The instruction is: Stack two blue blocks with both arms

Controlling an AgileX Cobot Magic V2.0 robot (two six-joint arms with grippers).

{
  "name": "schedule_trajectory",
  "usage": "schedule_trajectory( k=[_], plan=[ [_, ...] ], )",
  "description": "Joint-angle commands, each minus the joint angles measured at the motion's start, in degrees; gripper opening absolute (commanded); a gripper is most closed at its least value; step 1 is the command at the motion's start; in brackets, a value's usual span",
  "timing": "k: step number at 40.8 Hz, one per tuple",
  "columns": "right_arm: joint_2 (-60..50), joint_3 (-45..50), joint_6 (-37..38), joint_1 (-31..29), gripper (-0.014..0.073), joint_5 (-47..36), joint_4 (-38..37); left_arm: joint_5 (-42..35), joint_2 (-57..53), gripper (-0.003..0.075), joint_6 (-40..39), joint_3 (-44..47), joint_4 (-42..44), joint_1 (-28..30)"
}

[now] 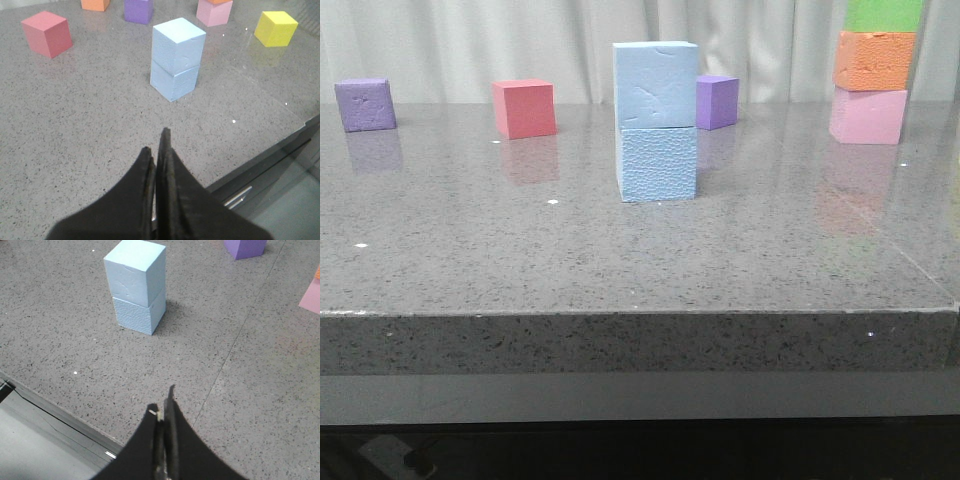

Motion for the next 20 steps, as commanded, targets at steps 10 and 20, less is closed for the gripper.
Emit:
schedule_trajectory(
  k=[10,20],
  plan=[
    [-0.1,-1.4,-0.3,-0.3,-0.0119,-3.8,0.3,-15.7,-12.8,-0.002,-0.5,14.7,1.4,18.8],
    [-0.1,-1.4,-0.3,-0.3,-0.0119,-3.8,0.3,-28.1,-28.0,-0.002,-0.5,32.1,-2.6,30.7]
  ],
)
